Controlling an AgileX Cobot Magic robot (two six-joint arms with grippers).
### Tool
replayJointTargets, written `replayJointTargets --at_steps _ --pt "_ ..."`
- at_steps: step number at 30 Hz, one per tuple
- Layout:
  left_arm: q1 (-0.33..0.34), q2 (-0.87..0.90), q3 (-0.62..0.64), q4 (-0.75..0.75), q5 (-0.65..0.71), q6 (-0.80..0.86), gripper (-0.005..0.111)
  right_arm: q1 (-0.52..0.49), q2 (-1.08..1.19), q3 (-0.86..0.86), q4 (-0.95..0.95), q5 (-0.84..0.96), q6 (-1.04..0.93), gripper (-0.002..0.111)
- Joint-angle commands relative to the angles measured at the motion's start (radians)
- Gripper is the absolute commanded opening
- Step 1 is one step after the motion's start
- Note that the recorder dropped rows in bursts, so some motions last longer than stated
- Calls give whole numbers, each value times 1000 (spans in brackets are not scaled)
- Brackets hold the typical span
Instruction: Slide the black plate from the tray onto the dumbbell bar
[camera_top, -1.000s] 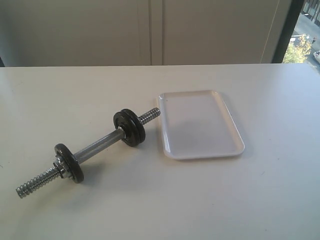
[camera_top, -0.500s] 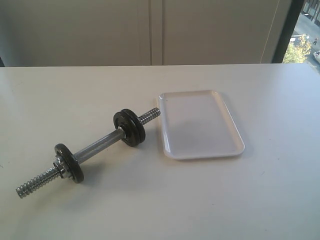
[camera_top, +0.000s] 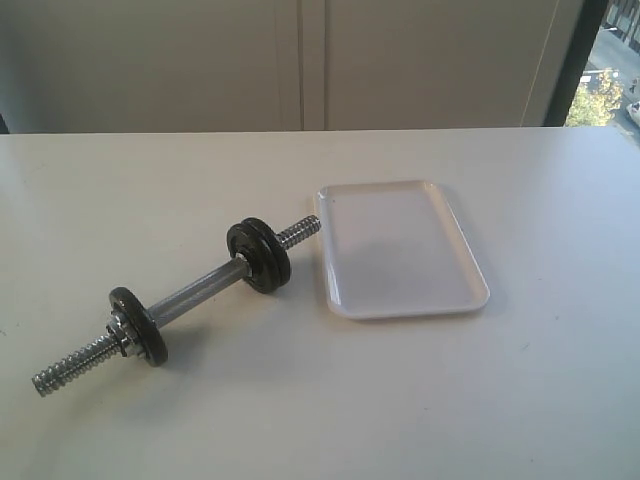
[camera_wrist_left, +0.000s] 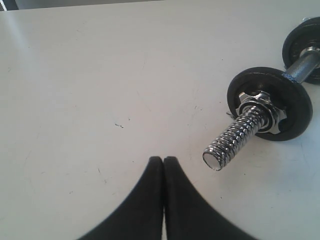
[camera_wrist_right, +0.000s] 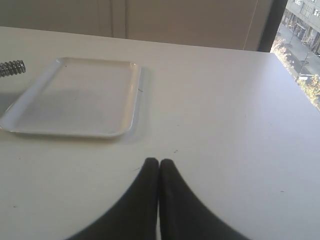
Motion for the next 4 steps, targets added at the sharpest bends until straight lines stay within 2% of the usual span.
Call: replayJointTargets --at_steps 1,4 --pt "-5 -4 3 -11 -1 -10 0 5 -5 5 5 -3 -11 0" --pt "-5 -4 3 -11 -1 -10 0 5 -5 5 5 -3 -11 0"
